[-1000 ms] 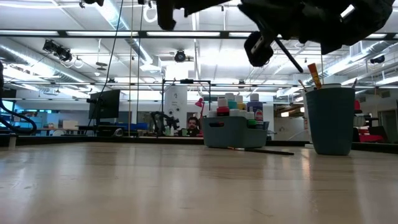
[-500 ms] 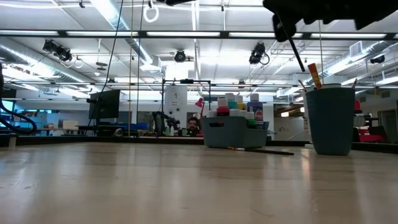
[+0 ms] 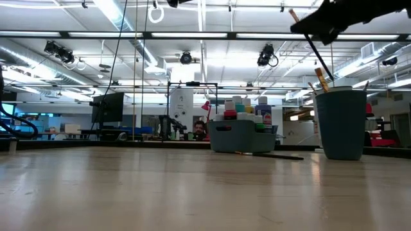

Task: Pick & Place Paint Supplies
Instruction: Put the golden paint brush into the blue cup

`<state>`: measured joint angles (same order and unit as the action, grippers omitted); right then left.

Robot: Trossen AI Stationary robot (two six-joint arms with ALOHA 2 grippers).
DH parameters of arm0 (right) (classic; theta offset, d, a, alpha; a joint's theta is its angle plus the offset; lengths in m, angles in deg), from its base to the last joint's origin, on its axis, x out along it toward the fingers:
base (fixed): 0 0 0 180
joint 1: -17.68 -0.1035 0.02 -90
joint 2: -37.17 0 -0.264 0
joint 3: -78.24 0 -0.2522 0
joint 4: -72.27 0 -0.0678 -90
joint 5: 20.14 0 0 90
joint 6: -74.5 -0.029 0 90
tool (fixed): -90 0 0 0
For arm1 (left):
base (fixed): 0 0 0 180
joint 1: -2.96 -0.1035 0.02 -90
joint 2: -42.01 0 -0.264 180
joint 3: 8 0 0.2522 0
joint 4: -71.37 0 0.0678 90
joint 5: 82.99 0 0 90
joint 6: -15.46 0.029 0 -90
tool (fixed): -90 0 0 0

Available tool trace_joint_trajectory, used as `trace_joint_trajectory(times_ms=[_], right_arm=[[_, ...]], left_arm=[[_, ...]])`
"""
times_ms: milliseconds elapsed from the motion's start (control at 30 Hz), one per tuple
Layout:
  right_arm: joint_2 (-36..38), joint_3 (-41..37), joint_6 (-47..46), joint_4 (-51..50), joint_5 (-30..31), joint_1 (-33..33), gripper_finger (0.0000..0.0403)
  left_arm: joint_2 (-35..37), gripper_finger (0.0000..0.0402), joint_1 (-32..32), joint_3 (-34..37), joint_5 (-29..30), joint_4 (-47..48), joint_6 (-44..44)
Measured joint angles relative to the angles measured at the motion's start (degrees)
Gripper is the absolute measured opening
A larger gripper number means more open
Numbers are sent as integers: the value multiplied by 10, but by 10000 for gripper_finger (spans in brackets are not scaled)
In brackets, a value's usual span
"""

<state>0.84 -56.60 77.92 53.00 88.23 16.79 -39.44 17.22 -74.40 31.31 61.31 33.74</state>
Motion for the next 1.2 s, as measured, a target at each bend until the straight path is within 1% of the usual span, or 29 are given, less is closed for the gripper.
trace_joint_trajectory(times_ms=[100, 267, 367, 433, 533, 600, 733, 933, 1200], right_arm=[[1, 0, -13, -20, 35, 0, 13], [-5, -13, -52, -20, 43, -1, 13], [-4, -60, -62, 51, 104, -7, 13], [-2, -102, -61, 119, 136, -16, 13], [0, -158, -58, 222, 154, -30, 13], [0, -188, -58, 260, 167, -36, 13], [0, -226, -58, 303, 168, -41, 13], [0, -257, -61, 302, 168, -41, 15], [0, -271, -74, 299, 168, -41, 44]], left_arm=[[0, 61, -1, 0, 4, 0, 4], [0, 61, -4, 0, 5, 0, 1], [0, 61, -4, 0, 5, 0, 0], [0, 62, -4, 0, 5, 1, -2], [0, 63, -4, 0, 5, 4, -4], [0, 63, -4, 0, 5, 3, -4], [0, 61, -9, 0, 5, 3, -5], [0, 61, -17, 0, 5, 3, -15], [0, 61, -27, 0, 5, 3, -16]])
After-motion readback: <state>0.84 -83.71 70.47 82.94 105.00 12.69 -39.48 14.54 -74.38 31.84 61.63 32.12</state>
